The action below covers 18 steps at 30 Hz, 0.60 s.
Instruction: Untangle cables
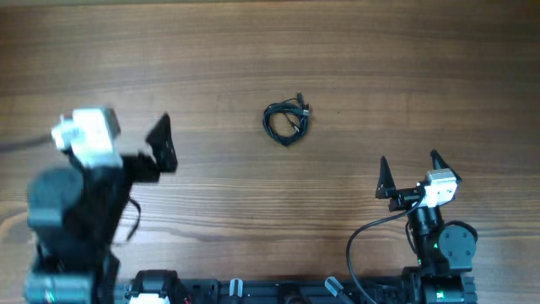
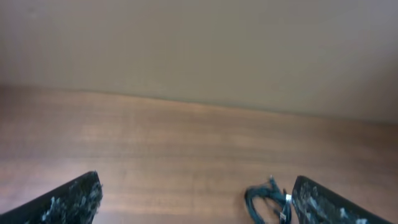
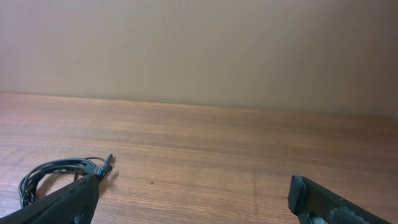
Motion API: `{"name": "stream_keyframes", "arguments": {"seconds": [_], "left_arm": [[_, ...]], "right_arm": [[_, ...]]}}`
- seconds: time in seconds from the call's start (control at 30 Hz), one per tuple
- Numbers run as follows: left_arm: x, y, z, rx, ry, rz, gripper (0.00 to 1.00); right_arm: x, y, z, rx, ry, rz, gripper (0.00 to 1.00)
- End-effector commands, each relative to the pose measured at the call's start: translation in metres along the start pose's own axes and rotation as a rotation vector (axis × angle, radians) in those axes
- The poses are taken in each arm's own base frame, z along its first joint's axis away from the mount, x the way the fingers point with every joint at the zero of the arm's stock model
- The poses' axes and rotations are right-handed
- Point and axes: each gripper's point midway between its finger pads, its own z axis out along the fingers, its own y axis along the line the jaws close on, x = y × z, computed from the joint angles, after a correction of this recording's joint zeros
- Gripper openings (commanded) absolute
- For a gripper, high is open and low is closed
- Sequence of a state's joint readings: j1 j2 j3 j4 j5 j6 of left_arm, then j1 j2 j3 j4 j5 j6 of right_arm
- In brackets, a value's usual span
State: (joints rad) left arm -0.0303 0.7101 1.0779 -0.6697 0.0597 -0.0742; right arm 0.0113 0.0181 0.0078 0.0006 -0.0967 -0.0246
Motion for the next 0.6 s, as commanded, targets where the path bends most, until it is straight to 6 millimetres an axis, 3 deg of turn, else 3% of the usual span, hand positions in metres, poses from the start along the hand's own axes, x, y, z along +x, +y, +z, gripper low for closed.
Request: {"name": "stream_keyframes", "arguments": {"seconds": [0.0,0.13,0.2,0.23,0.27,0.3,0.33,0.37,0.4,0.43,0.47,0.5,0.53,0.57], "left_arm": [[-0.028,-0.004,0.026,0.003,0.084,0.037,1.00],[-0.041,-0.004,0.057,-0.008,0.184,0.035,0.99],[-0.043,-0.008,0.074,0.022,0.224,0.076,0.90],[-0.044,-0.007,0.083,0.020,0.235,0.075,0.75],[-0.045,-0.007,0.089,0.020,0.236,0.075,0.66],[-0.045,-0.007,0.092,0.020,0.235,0.075,0.66],[-0.046,-0.007,0.096,0.021,0.229,0.075,0.73],[-0.048,-0.007,0.098,0.022,0.220,0.076,0.91],[-0.052,-0.007,0.100,0.024,0.204,0.084,0.87],[-0.056,-0.008,0.101,0.027,0.187,0.105,0.70],[-0.061,-0.008,0.102,0.030,0.165,0.123,0.59],[-0.066,-0.009,0.103,0.032,0.148,0.131,0.57],[-0.071,-0.010,0.103,0.033,0.127,0.133,0.68],[-0.074,-0.010,0.104,0.034,0.112,0.135,0.89]], "right_arm": [[-0.001,-0.002,0.000,0.010,-0.008,0.000,1.00],[-0.001,-0.002,0.000,0.010,-0.008,0.000,1.00],[-0.001,-0.002,0.000,0.010,-0.008,0.000,1.00],[-0.001,-0.002,0.000,0.010,-0.008,0.000,1.00],[-0.001,-0.002,0.000,0.010,-0.008,0.000,1.00],[-0.001,-0.002,0.000,0.010,-0.008,0.000,1.00],[-0.001,-0.002,0.000,0.010,-0.008,0.000,1.00],[-0.001,-0.002,0.000,0.010,-0.008,0.000,1.00],[-0.001,-0.002,0.000,0.010,-0.008,0.000,1.00],[-0.001,-0.002,0.000,0.010,-0.008,0.000,1.00],[-0.001,-0.002,0.000,0.010,-0.008,0.000,1.00],[-0.001,-0.002,0.000,0.010,-0.008,0.001,1.00],[-0.001,-0.002,0.000,0.010,-0.008,0.000,1.00],[-0.001,-0.002,0.000,0.010,-0.008,0.000,1.00]]}}
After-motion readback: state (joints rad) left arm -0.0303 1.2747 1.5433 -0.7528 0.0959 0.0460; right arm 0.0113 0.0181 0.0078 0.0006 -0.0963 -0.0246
